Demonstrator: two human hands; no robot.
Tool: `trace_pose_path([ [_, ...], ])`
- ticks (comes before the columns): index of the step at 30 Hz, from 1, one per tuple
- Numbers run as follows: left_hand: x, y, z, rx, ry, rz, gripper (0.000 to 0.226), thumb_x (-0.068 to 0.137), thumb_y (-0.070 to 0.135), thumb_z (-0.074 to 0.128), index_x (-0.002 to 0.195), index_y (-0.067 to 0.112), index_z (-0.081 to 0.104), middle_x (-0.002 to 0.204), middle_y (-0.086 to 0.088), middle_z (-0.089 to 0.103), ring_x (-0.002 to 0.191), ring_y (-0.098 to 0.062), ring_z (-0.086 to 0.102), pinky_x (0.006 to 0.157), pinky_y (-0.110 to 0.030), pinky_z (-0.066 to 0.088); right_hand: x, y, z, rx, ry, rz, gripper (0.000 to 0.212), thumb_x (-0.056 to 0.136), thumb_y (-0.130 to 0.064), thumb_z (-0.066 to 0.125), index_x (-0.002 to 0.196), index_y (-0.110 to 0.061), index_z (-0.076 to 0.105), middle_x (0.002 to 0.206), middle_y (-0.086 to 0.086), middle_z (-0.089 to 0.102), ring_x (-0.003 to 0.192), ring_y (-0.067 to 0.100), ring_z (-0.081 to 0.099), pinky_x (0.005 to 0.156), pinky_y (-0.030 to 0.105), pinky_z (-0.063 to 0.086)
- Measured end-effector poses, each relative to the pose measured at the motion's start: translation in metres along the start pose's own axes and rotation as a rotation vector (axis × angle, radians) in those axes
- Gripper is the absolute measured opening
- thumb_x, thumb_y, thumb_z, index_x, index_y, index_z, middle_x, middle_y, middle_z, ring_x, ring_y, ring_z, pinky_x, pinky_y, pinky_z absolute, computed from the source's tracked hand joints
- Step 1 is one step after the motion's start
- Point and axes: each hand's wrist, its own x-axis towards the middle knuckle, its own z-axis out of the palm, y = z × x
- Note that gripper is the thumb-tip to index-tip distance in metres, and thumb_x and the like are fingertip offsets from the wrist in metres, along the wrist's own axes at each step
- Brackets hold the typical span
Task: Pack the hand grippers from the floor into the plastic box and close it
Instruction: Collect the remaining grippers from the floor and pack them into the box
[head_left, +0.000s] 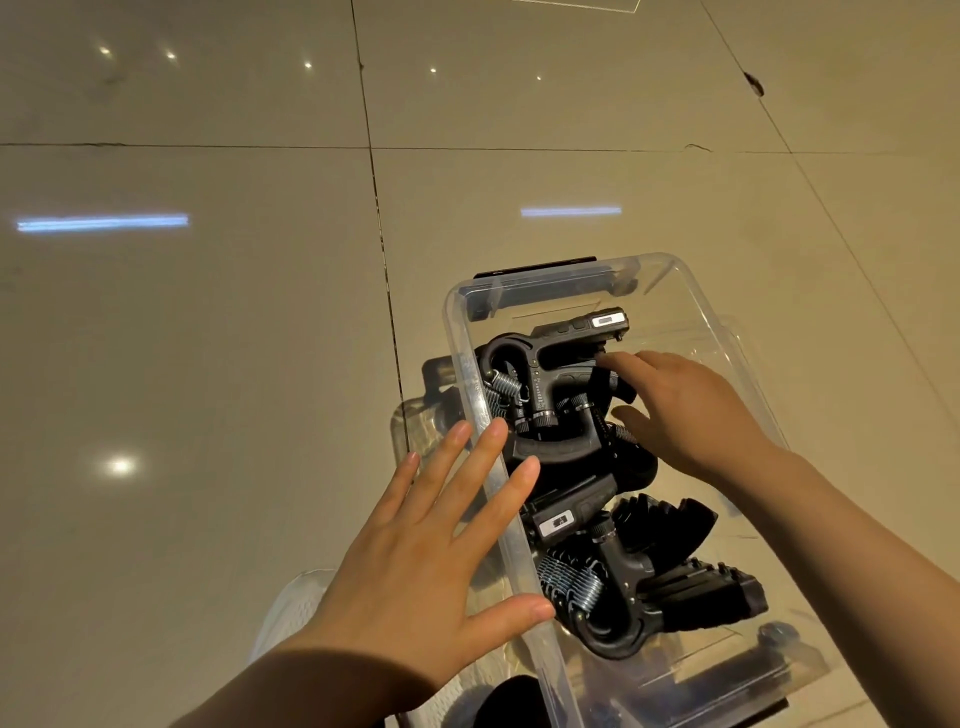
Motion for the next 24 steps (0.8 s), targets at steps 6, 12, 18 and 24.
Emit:
trace_pose_path([
  [6, 0.001, 0.0, 0.001, 0.019, -0.003, 0.002, 0.082, 0.084, 0.076, 0.023, 0.149, 0.027, 0.016, 0.157, -0.004, 0.01, 0.142, -0.023, 0.011, 0.105, -0.041, 0.015, -0.002, -0.004, 0.008, 0.081, 0.152, -0.015, 0.037, 0.08, -0.007, 0.067, 0.116, -0.011, 0.061, 0.094, 0.011, 0.068, 0.083, 0.035, 0.062, 0.062, 0.038, 0.049],
  [12, 0.001, -0.001, 0.001, 0.023, -0.013, 0.002, 0.082, 0.084, 0.077, 0.024, 0.149, 0.026, 0.017, 0.157, -0.005, 0.01, 0.142, -0.023, 0.01, 0.106, -0.039, 0.012, -0.002, -0.004, 0.02, 0.054, 0.176, -0.047, 0.046, 0.083, -0.007, 0.065, 0.128, -0.014, 0.056, 0.102, 0.011, 0.067, 0.085, 0.034, 0.061, 0.06, 0.034, 0.046],
  [18, 0.001, -0.001, 0.003, 0.02, -0.01, 0.001, 0.083, 0.084, 0.077, 0.024, 0.149, 0.026, 0.016, 0.157, -0.005, 0.01, 0.142, -0.022, 0.01, 0.106, -0.039, 0.012, -0.001, -0.001, 0.012, 0.108, 0.173, -0.04, 0.046, 0.083, -0.007, 0.065, 0.128, -0.013, 0.056, 0.106, 0.011, 0.066, 0.091, 0.033, 0.061, 0.068, 0.036, 0.048],
  [24, 0.001, -0.001, 0.004, 0.015, -0.005, 0.005, 0.083, 0.084, 0.077, 0.024, 0.149, 0.026, 0.015, 0.157, -0.004, 0.009, 0.142, -0.023, 0.009, 0.107, -0.039, 0.01, -0.001, -0.004, 0.023, 0.111, 0.226, -0.012, 0.04, 0.071, 0.002, 0.073, 0.109, -0.009, 0.066, 0.089, 0.013, 0.069, 0.07, 0.035, 0.064, 0.054, 0.034, 0.049],
])
